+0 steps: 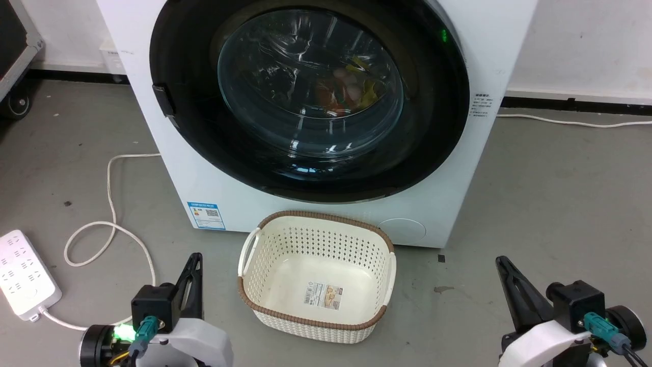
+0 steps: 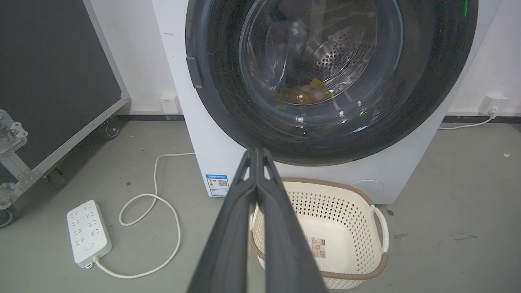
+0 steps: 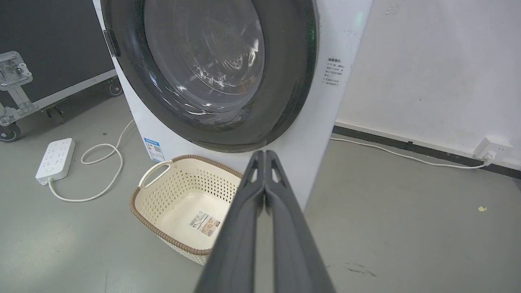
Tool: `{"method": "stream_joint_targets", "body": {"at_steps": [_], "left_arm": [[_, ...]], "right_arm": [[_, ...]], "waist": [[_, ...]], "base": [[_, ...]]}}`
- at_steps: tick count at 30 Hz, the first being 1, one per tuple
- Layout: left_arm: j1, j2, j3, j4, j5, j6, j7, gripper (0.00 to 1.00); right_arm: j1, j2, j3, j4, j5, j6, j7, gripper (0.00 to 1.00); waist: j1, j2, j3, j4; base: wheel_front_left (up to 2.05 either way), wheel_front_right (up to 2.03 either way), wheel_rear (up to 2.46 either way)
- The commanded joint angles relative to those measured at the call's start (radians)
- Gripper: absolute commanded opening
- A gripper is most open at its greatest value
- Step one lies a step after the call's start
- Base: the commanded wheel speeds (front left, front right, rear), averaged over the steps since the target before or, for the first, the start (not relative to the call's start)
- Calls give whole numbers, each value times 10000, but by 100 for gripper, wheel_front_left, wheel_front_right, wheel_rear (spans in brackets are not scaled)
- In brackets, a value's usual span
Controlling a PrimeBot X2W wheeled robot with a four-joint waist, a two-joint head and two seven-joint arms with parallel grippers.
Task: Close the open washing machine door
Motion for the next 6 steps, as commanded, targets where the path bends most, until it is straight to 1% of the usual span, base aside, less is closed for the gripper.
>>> {"method": "stream_joint_targets", "body": {"at_steps": [1,6], "left_arm": [[-11,7,48,-81,83,70,64,0],[-11,7,51,-87,89,74,74,0]], "right_arm": [[-143,49,22,-77,-75,-7,78,0],[-145,49,24,-80,-78,-7,87,0]], "waist": [[0,0,3,4],[0,0,4,6]], "base": [[0,0,0],[0,0,0]]}}
